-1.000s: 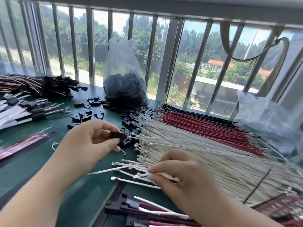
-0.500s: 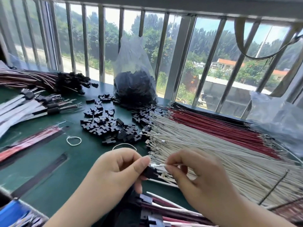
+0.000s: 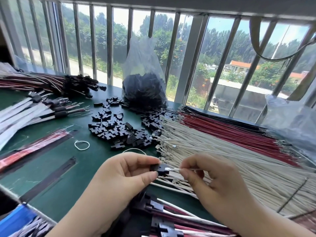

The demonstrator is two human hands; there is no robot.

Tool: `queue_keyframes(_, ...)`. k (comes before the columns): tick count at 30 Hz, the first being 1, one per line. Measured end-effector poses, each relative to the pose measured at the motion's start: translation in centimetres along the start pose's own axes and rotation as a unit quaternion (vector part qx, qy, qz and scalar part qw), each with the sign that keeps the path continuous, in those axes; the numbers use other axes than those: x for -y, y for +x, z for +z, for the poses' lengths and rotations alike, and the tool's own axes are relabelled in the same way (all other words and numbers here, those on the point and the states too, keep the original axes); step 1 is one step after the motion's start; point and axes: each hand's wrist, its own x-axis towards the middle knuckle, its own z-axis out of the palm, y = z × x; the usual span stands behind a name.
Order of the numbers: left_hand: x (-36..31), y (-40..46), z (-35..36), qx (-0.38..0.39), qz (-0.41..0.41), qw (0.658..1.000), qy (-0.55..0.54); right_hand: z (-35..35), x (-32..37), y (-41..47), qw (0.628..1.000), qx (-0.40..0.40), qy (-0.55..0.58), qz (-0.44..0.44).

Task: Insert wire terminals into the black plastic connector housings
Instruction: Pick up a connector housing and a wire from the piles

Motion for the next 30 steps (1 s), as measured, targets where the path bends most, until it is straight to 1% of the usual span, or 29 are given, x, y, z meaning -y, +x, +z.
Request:
queue_keyframes(4,-0.4,-0.1,0.2,-0.009,0.020,1.000,0.006,0.0,-0.3,0.1,1.000,0.026,0.001,-0.009)
queue_keyframes(11,-0.5,-0.1,0.2,-0.027,0.020,0.999,-0.006,-0.2,-0.4,0.0,0.999,0.033,-0.029,-0.016)
queue_keyframes(15,-1.0,-0.4,0.3,-0.019,0.022,1.000,-0.008,-0.2,-0.4,0.1,0.999,0.033,-0.028,-0.014)
queue_keyframes(20,-0.9,-0.4,-0.1,-0.006,0.006,1.000,0.011,-0.4,-0.3,0.0,0.999,0.043,-0.023,-0.020)
queue_keyframes(26,-1.0,-0.5,-0.4,-0.003,-0.016,0.999,-0.034,-0.5,-0.2,0.0,0.997,0.060,-0.034,-0.035)
queue_keyframes(28,-1.0,-0.5,-0.3,0.002,-0.011,1.000,-0.026,-0.7,-0.3,0.0,0.996,0.076,-0.037,-0.037)
queue_keyframes(30,-1.1,-0.6,-0.3,0.004,-0.010,1.000,-0.027,-0.9,-0.3,0.1,0.993,0.110,-0.039,-0.031)
